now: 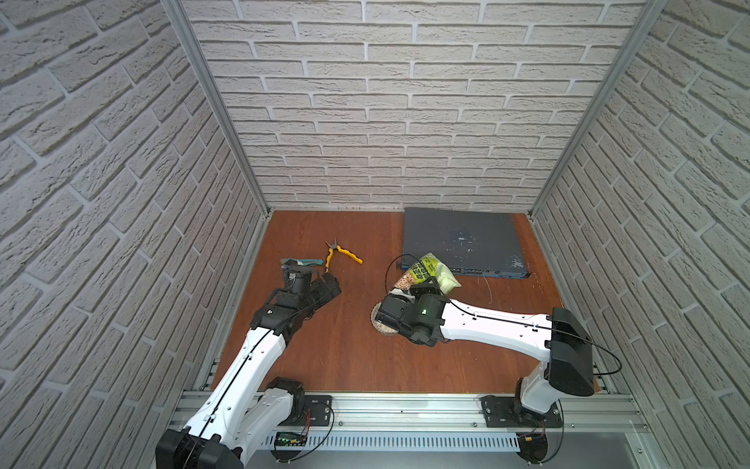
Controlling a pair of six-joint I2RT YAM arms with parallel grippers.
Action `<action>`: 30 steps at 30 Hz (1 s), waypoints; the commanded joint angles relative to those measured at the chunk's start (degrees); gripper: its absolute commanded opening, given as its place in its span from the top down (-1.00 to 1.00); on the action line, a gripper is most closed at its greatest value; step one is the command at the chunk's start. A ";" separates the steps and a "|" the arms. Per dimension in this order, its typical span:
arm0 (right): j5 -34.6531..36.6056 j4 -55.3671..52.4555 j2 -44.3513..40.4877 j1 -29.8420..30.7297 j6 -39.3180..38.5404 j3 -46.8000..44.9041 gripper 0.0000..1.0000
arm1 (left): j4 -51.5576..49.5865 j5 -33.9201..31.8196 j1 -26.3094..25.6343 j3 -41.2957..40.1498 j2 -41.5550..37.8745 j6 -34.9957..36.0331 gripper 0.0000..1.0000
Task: Pour the oats into the breakfast bowl
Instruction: Pour the oats into the bowl.
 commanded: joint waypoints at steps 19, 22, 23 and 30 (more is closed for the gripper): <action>9.22 1.90 -0.34 0.48 -1.61 3.93 0.93 | 1.91 1.54 0.52 -0.42 1.55 0.73 -0.96; 9.19 2.64 -0.18 0.48 -2.30 4.00 0.93 | 1.89 1.67 0.52 -0.33 1.73 0.75 -0.96; 9.27 3.09 -0.12 0.48 -2.83 3.98 0.93 | 1.91 1.65 0.56 -0.30 1.72 0.75 -0.96; 9.69 4.18 0.02 0.48 -4.10 3.84 0.93 | 1.91 1.65 0.61 -0.47 1.82 0.84 -0.97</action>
